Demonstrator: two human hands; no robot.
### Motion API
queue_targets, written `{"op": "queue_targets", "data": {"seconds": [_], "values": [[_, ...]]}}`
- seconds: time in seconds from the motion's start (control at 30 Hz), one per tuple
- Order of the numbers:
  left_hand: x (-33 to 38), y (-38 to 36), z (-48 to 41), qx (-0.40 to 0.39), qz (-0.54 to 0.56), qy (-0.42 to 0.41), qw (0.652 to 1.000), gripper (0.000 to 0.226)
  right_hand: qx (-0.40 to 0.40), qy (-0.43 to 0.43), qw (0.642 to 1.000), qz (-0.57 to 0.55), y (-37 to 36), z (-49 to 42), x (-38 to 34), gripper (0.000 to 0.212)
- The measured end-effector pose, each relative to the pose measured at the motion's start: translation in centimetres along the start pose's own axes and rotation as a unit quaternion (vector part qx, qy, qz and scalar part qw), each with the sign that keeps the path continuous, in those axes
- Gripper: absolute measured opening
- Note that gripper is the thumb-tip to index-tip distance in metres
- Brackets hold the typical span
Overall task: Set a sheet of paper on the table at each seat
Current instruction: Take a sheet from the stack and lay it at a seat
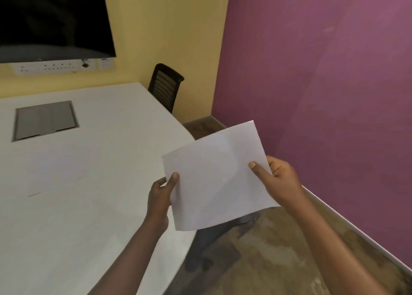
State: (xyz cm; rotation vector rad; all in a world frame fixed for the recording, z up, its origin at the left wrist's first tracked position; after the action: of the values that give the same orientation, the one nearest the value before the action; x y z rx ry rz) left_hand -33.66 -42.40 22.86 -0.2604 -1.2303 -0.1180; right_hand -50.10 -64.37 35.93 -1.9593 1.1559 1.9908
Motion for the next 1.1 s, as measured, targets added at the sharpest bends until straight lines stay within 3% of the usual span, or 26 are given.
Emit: {"op": "queue_targets", "data": {"seconds": [0.17, 0.37, 0.73, 0.83, 1.1], "values": [[1.2, -8.4, 2.1, -0.054, 0.007, -0.024, 0.998, 0.048, 0.043, -0.046, 0.997, -0.052, 9.4, -1.3, 3.5, 0.013], [3.1, -16.1, 1.1, -0.12, 0.014, -0.051, 0.991, 0.03, 0.078, -0.085, 0.989, -0.087, 15.5, -5.9, 7.8, 0.015], [6.8, -29.8, -11.6, -0.126, 0.048, -0.056, 0.989, 0.029, 0.073, -0.103, 0.986, -0.106, 21.6, -24.5, 13.3, 0.016], [8.5, -33.6, -16.4, -0.123, 0.047, -0.066, 0.989, 0.019, 0.058, -0.101, 0.987, -0.113, 22.7, -31.5, 13.9, 0.014], [12.8, -39.5, -27.9, -0.054, 0.034, -0.085, 0.994, 0.016, 0.029, -0.113, 0.981, -0.156, 21.6, -48.2, 16.9, 0.012]]}}
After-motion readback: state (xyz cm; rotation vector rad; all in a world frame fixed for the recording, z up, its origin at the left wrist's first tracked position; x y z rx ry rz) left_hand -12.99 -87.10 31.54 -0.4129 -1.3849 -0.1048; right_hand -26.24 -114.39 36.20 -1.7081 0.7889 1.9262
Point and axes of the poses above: each hand's wrist, its own z-axis away from the middle knuckle, its own y-axis out of the back of the hand, x = y × z, the point moved 1 cm from there along -z, towards the middle knuckle, and after that the axes turned 2 degrees about -z, right-handed, at the moved point
